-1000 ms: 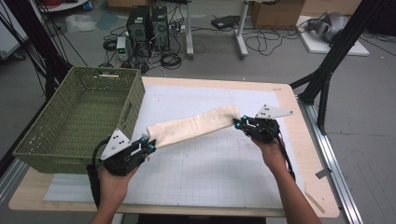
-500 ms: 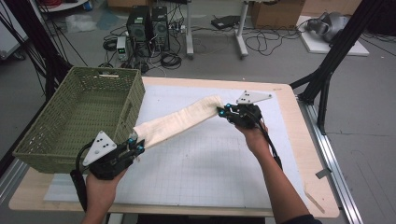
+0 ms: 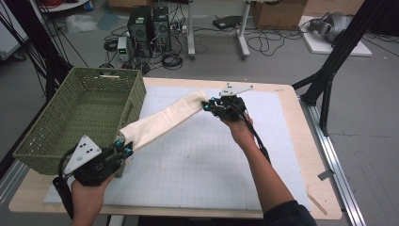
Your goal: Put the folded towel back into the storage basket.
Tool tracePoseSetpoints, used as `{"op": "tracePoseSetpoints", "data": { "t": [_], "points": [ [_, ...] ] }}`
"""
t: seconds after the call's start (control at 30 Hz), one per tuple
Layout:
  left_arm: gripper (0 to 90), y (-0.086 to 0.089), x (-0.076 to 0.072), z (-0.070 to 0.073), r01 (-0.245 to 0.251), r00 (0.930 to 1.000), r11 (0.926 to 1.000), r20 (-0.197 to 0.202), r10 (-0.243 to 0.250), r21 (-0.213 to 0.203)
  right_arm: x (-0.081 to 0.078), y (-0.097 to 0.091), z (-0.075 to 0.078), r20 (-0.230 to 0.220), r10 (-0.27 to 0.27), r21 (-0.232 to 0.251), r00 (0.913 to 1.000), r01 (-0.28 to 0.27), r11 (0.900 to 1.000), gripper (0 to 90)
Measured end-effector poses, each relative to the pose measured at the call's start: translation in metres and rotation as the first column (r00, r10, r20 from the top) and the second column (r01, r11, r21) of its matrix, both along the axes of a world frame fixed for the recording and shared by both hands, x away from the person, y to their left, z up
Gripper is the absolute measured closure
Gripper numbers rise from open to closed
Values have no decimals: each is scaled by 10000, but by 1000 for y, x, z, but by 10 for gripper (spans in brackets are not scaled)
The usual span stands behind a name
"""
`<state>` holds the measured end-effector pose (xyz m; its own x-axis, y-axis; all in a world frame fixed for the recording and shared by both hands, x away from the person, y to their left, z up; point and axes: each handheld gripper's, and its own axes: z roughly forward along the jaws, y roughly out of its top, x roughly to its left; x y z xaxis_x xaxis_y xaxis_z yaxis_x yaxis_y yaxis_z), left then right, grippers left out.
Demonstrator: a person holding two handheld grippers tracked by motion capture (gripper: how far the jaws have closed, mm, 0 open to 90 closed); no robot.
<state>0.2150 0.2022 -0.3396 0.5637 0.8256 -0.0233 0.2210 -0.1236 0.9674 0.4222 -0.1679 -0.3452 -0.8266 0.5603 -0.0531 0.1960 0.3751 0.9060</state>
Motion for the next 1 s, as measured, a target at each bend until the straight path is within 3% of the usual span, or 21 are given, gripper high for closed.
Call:
{"op": "tracePoseSetpoints", "data": {
  "t": [0.6, 1.0],
  "points": [
    [821, 44, -14, 7, -1024, 9944, 9947, 252, 1027, -115, 20, 65, 11, 162, 667, 60, 9976, -668, 9977, 822],
    [821, 74, -23, 10, -1751, 9840, 9843, 302, 1758, -238, 26, 98, 13, 198, 1288, 646, 9915, -1298, 9894, 822]
  ]
}}
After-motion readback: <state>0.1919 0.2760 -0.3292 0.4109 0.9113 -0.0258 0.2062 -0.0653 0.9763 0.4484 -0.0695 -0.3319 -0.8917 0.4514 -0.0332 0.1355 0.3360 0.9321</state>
